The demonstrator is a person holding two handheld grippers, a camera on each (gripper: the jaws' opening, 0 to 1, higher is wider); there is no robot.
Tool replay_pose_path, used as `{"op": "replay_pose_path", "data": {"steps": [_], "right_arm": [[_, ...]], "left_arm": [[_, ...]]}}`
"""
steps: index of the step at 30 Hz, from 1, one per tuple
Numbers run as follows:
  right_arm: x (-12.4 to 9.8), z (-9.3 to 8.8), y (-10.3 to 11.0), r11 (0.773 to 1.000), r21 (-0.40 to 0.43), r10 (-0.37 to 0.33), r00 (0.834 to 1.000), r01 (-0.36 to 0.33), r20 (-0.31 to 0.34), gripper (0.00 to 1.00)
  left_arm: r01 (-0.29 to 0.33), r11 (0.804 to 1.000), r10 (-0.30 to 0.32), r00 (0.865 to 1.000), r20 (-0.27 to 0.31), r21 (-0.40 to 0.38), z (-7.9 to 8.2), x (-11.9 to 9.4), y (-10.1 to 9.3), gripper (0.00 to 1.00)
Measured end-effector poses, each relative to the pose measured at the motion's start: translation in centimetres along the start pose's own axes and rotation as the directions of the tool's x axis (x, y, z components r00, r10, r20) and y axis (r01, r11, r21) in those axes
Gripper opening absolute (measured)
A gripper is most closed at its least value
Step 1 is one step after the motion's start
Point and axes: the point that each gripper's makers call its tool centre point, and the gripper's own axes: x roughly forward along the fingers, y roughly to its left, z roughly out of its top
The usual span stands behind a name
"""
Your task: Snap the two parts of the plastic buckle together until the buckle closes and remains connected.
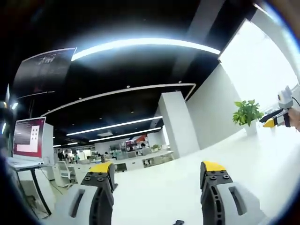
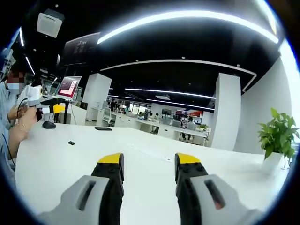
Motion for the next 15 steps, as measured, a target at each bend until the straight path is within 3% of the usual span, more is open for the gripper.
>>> {"op": "replay_pose_path", "data": {"steps": [15], "right_arm": [[0.30,-0.13,-0.02,1.000,-0.010,-0.003,1.000,0.003,-0.015,0.44]], "left_arm": [[0.003,1.000,-0.003,1.000,-0.001,0.000,0.11,0.03,0.10,0.77]]}}
